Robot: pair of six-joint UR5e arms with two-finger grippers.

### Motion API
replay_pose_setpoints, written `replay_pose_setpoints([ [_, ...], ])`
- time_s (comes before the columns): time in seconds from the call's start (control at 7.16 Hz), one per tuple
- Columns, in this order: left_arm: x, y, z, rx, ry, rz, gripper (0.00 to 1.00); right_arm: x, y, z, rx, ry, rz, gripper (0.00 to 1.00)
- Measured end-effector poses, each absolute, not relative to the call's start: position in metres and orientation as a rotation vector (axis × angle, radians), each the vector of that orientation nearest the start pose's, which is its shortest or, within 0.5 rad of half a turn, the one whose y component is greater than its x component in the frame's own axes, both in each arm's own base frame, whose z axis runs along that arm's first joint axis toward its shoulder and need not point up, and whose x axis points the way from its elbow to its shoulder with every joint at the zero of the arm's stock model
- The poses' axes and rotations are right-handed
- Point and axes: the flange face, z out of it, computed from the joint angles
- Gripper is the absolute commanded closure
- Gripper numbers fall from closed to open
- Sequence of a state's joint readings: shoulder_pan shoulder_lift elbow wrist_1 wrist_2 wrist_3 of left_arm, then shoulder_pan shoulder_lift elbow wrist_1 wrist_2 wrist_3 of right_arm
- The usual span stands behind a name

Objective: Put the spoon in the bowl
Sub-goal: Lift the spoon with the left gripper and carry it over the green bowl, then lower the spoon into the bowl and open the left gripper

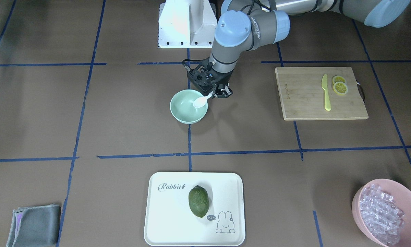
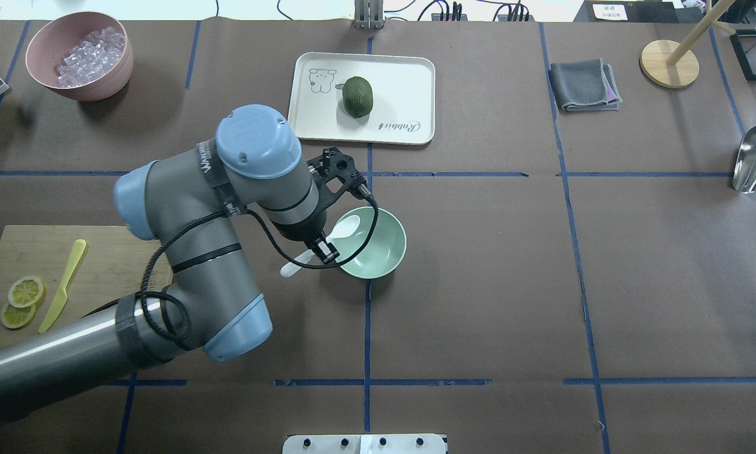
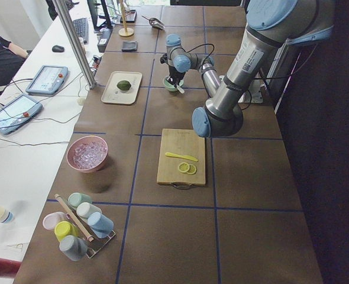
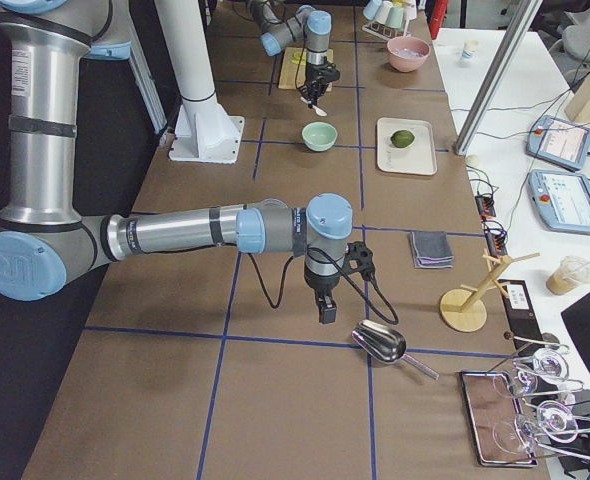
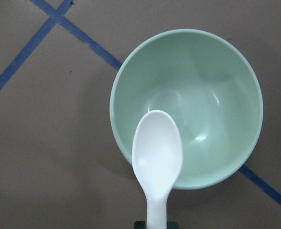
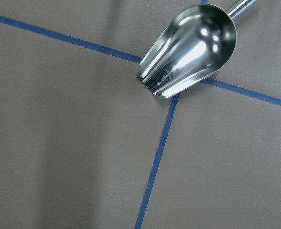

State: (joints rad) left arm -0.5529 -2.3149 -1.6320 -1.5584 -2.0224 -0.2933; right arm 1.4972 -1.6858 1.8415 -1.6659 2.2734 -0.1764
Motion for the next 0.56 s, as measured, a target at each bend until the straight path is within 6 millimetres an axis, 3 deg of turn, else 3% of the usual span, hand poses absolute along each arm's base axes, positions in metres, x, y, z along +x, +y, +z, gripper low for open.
replay_pose_setpoints([
  [0.14,0.557,-0.446,0.176,0.354,0.838,0.850,0.96,0.036,-0.447,0.594,0.093,-0.700,-0.260,0.00],
  [0.28,0.570,-0.446,0.166,0.338,0.839,0.845,0.80,0.036,-0.447,0.595,0.093,-0.700,-0.260,0.00],
  [0.42,0.577,-0.443,0.160,0.326,0.841,0.842,0.13,0.036,-0.447,0.595,0.092,-0.699,-0.260,0.00],
  [0.56,0.580,-0.440,0.157,0.321,0.844,0.842,0.00,0.036,-0.447,0.595,0.092,-0.699,-0.259,0.00],
])
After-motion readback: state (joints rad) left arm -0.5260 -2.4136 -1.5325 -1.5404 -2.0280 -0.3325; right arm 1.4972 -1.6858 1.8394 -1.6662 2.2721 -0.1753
